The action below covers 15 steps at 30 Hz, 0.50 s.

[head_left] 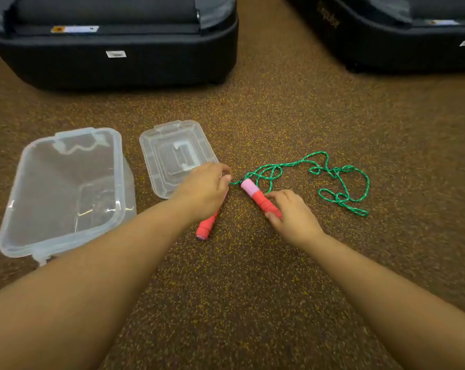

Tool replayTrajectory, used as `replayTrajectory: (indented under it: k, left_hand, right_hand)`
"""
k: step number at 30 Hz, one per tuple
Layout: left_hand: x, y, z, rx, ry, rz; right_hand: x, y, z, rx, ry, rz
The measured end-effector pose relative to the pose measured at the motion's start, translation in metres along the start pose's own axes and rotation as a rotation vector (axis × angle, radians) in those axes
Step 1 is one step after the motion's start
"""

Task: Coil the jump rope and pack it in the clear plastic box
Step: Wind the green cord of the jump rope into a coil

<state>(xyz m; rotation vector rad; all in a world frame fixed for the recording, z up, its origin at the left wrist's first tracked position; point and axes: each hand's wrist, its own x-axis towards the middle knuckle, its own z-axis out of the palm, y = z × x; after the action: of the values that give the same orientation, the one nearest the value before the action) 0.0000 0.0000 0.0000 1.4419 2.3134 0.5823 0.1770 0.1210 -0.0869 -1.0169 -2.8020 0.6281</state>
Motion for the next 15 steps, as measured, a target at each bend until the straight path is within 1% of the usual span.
replayTrajectory:
  k: [11, 15]
  left_hand:
    - [-0.002, -0.004, 0.018, -0.008, -0.037, -0.075]
    - [0.001, -0.003, 0.023, -0.003, -0.048, -0.086]
  right_hand:
    - [0.017, 0.010, 0.031, -0.049, -0.121, 0.235]
    - [0.014, 0.013, 0.038, -0.035, -0.084, 0.282]
